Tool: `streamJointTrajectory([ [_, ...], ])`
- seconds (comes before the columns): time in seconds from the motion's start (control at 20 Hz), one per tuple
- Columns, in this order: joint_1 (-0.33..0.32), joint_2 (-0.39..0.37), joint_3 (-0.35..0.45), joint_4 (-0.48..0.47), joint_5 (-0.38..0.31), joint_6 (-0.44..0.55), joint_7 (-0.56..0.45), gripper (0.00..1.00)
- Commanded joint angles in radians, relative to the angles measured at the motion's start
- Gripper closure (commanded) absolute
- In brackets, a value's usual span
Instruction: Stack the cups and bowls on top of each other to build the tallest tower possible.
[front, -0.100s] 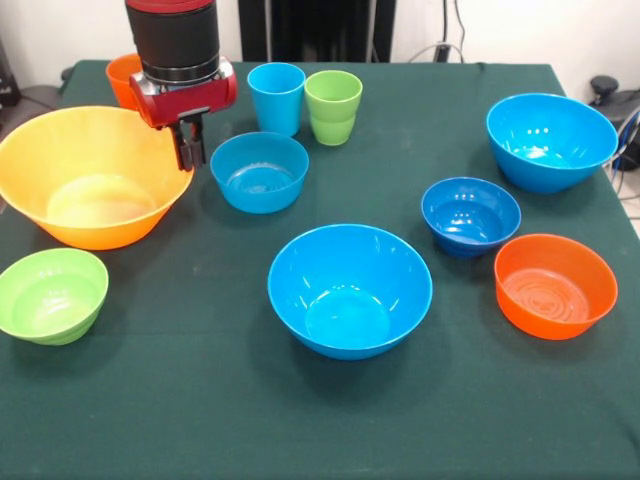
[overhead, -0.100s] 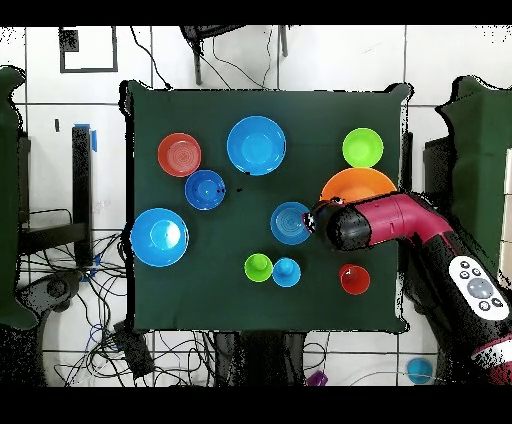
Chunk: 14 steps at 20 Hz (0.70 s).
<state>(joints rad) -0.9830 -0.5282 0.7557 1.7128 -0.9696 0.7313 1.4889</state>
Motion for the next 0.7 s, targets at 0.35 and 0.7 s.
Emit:
streamJointTrajectory([
  [0.35,0.035,0.021,-0.04,-0.018,-0.028,0.034,-0.181,0.0],
  [0.7,0.038,0.017,-0.045,-0.024,-0.054,0.018,-0.186,0.0],
])
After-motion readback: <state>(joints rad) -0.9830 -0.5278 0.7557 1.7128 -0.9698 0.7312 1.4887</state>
